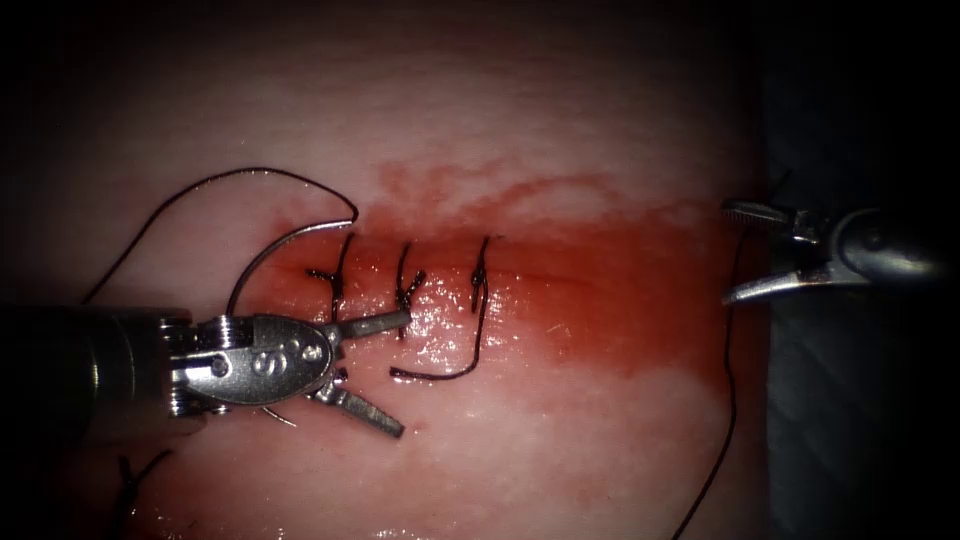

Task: Wound Closure
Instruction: Grasp the short suture tail with the left tool

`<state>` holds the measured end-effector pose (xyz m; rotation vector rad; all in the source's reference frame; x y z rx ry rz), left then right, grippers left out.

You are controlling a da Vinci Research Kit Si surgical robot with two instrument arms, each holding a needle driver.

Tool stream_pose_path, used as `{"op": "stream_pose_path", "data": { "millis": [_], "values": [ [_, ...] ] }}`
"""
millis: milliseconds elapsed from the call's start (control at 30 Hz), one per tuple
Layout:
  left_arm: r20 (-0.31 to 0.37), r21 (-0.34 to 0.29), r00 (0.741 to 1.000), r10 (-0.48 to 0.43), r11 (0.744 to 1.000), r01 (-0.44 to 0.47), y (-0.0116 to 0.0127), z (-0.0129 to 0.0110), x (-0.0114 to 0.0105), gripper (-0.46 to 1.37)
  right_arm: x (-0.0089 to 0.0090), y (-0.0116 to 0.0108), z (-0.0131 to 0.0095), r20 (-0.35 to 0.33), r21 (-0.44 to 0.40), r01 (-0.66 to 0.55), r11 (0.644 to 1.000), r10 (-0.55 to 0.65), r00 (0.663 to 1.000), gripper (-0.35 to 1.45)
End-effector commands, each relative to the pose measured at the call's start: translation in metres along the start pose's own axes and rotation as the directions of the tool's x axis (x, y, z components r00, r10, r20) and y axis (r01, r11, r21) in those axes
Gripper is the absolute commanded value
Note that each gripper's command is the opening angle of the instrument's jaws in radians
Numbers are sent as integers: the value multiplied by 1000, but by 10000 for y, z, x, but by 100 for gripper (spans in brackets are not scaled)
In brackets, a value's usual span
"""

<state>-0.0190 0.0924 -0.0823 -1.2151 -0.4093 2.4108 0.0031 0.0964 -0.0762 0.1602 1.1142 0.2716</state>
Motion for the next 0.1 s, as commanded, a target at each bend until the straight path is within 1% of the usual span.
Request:
{"op": "stream_pose_path", "data": {
  "millis": [33, 100],
  "values": [
    [0, -2, 1000, -1, 1000, 1, 0, 0, 0, 71, 0, 0, 0, 1, -1, 0, 1000, 0, 1000, 101],
    [0, -1, 1000, -1, 1000, 1, 0, 0, 0, 71, 0, 0, 0, 1, -1, 0, 1000, 0, 1000, 101]
  ]
}}
